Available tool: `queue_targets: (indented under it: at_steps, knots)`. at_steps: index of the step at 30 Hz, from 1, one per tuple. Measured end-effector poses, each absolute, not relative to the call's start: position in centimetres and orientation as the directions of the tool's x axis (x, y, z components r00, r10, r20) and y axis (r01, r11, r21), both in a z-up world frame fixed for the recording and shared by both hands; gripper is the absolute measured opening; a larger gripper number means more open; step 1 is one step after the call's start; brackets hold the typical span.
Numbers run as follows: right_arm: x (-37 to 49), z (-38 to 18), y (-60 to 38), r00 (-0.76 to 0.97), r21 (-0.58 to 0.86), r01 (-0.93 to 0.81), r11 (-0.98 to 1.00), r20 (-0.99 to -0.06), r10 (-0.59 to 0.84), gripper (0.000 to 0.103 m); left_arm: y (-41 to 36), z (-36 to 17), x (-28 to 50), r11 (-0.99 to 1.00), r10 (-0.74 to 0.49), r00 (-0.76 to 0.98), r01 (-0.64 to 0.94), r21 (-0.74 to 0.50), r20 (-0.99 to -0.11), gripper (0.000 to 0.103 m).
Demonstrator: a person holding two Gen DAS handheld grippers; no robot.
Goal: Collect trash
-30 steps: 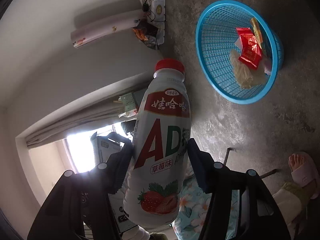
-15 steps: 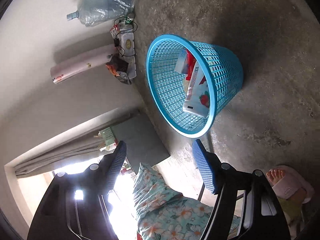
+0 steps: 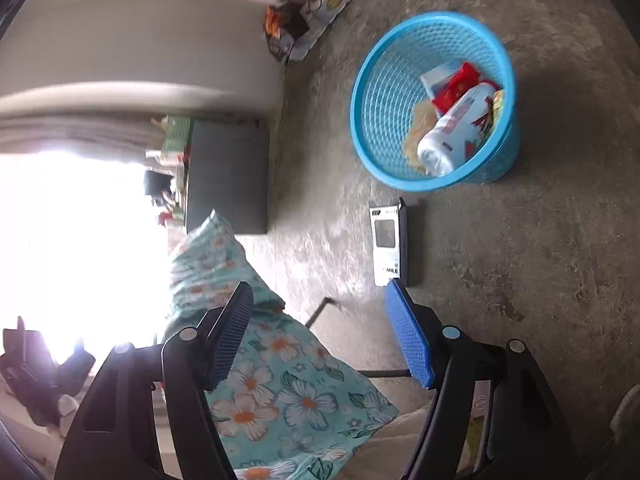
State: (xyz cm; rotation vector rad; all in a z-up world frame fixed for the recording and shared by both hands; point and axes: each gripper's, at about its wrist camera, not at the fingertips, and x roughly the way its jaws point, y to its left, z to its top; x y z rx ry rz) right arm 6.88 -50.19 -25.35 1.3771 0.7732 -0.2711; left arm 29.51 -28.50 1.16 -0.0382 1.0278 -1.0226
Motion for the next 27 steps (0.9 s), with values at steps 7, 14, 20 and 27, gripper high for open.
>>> queue_targets:
  at_steps: [7, 14, 20, 27]
  knots:
    - [20.5, -34.7, -48.6, 0.497, 0.61, 0.722, 0.327, -0.786, 0.368, 0.085, -15.6, 3.2, 29.0, 0.659, -0.686, 0.275, 0.627, -0.416, -0.673, 0.086]
    - [32.0, -47.3, -46.2, 0.187, 0.328, 0.867, 0.375, -0.912, 0.365, 0.087, -4.0, 2.6, 29.8, 0.809, -0.575, 0.416, 0.421, -0.411, -0.704, 0.086]
    - [35.7, -53.1, -45.2, 0.061, 0.167, 0.93, 0.326, -0.948, 0.314, 0.087, 2.4, 1.9, 30.8, 0.88, -0.475, 0.485, 0.267, -0.393, -0.734, 0.086]
    - [36.6, -55.0, -44.8, 0.012, 0.097, 0.948, 0.303, -0.963, 0.269, 0.087, 5.5, 1.1, 31.6, 0.902, -0.428, 0.505, 0.186, -0.39, -0.75, 0.086]
